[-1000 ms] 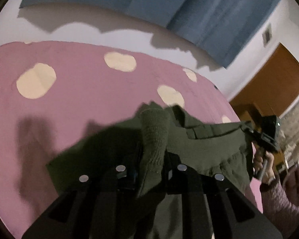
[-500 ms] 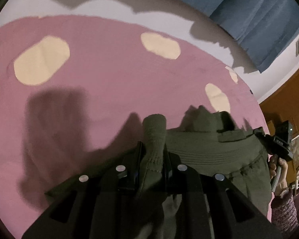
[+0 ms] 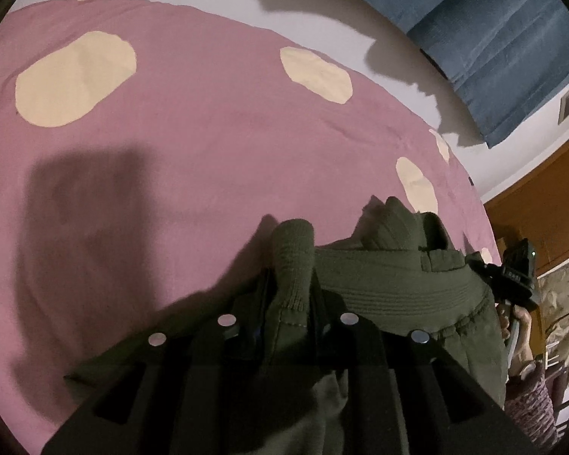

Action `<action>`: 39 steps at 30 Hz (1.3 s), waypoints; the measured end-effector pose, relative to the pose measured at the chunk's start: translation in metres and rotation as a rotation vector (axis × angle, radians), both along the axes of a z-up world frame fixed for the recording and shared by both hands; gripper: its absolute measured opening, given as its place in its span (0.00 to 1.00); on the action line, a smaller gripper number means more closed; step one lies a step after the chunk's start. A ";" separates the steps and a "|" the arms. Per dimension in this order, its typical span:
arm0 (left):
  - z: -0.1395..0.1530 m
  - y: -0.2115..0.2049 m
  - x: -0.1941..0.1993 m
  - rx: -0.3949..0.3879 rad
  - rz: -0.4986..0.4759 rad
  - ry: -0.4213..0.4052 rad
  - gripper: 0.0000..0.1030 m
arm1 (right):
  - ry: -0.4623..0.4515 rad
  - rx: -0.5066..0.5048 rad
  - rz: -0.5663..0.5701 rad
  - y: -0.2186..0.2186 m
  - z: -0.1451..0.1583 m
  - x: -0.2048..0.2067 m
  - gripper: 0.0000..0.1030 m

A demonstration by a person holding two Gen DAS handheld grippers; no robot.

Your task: Fold small clothes

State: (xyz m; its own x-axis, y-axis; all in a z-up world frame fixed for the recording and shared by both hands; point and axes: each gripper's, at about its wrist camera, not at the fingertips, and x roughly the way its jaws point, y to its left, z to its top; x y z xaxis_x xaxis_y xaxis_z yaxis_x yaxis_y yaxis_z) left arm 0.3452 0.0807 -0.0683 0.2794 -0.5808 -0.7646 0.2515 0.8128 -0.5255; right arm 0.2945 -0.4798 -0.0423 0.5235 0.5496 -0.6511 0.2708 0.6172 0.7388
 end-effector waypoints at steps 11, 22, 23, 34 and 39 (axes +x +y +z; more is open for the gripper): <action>0.042 0.048 -0.019 -0.063 0.111 0.009 0.45 | -0.001 -0.045 -0.148 -0.024 0.038 -0.037 0.36; 0.073 0.122 -0.125 -0.102 0.195 0.005 0.69 | -0.162 0.017 -0.099 0.047 0.120 -0.118 0.53; 0.072 0.123 -0.130 -0.105 0.199 0.007 0.69 | -0.173 0.028 -0.066 0.066 0.124 -0.124 0.53; 0.047 0.124 -0.180 -0.176 0.199 0.075 0.71 | -0.125 0.079 0.178 0.214 0.103 -0.124 0.58; 0.034 0.123 -0.182 -0.205 0.201 0.120 0.71 | -0.043 0.009 0.212 0.235 0.074 -0.124 0.59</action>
